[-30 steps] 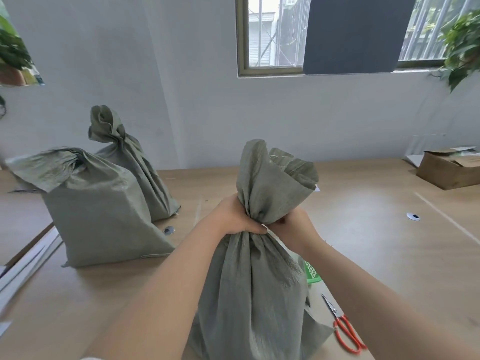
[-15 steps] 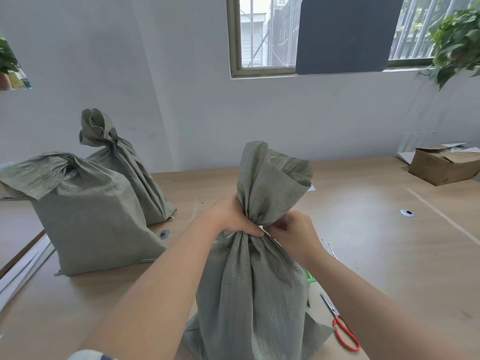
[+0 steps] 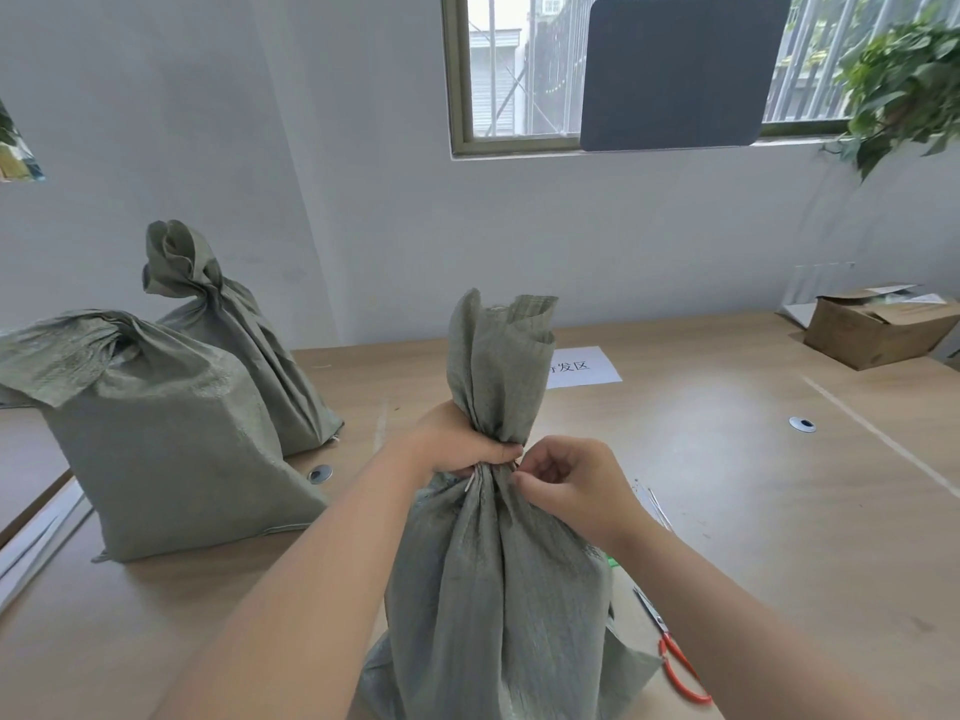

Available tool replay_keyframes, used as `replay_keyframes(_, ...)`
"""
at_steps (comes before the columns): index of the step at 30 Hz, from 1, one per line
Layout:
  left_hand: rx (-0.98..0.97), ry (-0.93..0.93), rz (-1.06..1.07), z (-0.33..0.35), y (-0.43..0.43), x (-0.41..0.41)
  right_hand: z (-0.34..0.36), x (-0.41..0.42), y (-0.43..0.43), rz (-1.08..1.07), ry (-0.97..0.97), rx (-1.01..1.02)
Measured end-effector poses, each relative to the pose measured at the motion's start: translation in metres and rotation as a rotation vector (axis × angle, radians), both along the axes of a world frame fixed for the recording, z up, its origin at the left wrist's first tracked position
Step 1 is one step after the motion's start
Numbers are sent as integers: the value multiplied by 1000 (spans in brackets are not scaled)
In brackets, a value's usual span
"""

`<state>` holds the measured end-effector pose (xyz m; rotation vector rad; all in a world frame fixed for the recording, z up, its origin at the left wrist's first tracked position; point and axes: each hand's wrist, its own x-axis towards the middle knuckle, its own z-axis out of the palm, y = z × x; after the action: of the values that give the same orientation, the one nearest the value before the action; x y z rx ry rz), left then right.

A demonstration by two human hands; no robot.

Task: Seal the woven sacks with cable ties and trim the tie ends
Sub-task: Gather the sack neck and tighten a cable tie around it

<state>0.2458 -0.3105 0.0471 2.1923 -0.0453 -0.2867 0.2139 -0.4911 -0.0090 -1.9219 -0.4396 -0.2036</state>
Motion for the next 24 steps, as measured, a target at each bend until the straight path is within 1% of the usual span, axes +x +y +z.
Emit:
replay_keyframes(4, -57, -30, 68, -12, -6, -3, 3, -4, 7, 17, -98, -39)
replay_keyframes(9, -113, -67, 187, -24, -17, -5, 2, -3, 17, -7, -265, -225)
replay_keyframes(12, -163, -70, 239, -28, -19, -6, -3, -3, 21, -33, -357, -242)
replay_keyframes(16, -278, -76, 278, -32, -17, -9, -6, -2, 26, -59, -428, -274)
replay_keyframes(20, -402, -60, 273, -35, -16, -12, -8, 1, 25, -2, -398, -232)
replay_keyframes(24, -470, -10, 244, -35, -14, -14, -9, 3, 17, 49, -260, -135)
